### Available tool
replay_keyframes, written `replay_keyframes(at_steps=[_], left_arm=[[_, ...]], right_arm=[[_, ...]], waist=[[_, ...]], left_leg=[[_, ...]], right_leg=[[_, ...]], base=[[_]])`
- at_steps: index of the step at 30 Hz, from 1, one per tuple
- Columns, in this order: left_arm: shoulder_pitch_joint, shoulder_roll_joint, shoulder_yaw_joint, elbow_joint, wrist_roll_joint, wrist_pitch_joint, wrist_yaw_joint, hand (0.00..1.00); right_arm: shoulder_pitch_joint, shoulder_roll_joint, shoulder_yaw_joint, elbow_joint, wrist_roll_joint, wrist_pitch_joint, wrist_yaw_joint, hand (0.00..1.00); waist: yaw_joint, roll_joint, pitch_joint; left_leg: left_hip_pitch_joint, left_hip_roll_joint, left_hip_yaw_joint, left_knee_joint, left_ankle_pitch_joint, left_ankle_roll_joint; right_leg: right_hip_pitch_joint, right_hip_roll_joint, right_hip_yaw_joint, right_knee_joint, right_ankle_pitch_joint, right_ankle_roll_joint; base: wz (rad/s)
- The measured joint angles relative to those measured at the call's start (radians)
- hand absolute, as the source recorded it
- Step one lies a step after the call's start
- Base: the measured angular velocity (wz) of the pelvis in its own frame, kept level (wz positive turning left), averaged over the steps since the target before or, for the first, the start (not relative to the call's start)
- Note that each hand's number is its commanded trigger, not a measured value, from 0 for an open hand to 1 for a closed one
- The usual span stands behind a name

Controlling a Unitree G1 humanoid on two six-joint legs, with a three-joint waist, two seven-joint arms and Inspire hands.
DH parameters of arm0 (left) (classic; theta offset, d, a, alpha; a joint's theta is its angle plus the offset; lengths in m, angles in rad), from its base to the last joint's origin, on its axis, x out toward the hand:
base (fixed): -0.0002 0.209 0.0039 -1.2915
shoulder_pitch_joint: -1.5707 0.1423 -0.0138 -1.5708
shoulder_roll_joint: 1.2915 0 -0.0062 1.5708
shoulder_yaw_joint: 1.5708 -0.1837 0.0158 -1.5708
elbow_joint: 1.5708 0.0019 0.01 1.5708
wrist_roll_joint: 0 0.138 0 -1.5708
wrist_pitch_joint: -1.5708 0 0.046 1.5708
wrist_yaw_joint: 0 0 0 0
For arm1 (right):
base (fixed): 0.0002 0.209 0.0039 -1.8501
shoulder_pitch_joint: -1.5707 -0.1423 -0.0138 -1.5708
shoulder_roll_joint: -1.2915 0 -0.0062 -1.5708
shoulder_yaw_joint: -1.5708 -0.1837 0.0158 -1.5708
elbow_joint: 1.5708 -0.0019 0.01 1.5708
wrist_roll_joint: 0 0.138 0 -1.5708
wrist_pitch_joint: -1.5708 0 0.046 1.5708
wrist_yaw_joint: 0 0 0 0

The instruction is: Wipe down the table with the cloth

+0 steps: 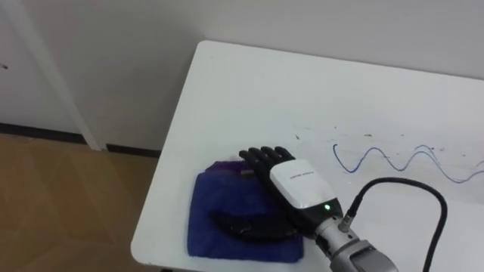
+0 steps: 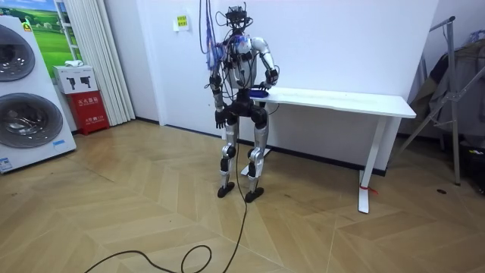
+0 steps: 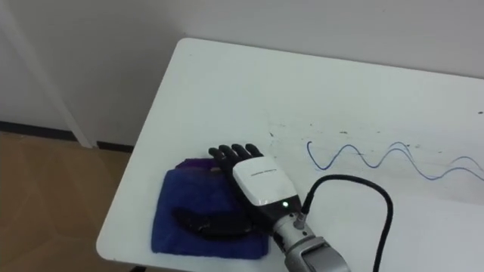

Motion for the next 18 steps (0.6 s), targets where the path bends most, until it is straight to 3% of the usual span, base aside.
replay_keyframes(at_steps=[12, 17, 18], left_arm=[[0.037, 0.001, -0.003, 0.011, 0.002, -0.021, 0.018, 0.0], [0.037, 0.001, -0.002, 0.012, 0.042, -0.021, 0.018, 0.0], [0.038, 0.001, -0.002, 0.011, 0.063, -0.021, 0.017, 0.0]], right_arm=[[0.009, 0.006, 0.014, 0.041, -0.056, -0.061, -0.032, 0.0], [0.019, 0.002, 0.03, 0.006, -0.072, -0.065, -0.033, 0.0], [0.02, 0.002, 0.03, 0.005, -0.088, -0.07, -0.034, 0.57]], waist=[[0.005, 0.003, 0.0014], [0.02, 0.004, 0.0007], [0.024, 0.004, 0.0004]], left_leg=[[-0.006, -0.003, -0.003, 0.003, 0.0, 0.0], [-0.01, -0.006, -0.004, 0.005, 0.001, 0.002], [-0.01, -0.007, -0.003, 0.006, 0.001, 0.002]], right_leg=[[0.0, -0.001, -0.002, 0.0, 0.0, 0.0], [-0.003, -0.005, -0.001, 0.0, 0.0, 0.0], [-0.003, -0.006, -0.002, 0.0, 0.0, 0.0]], base=[[0.0], [0.0], [0.0]])
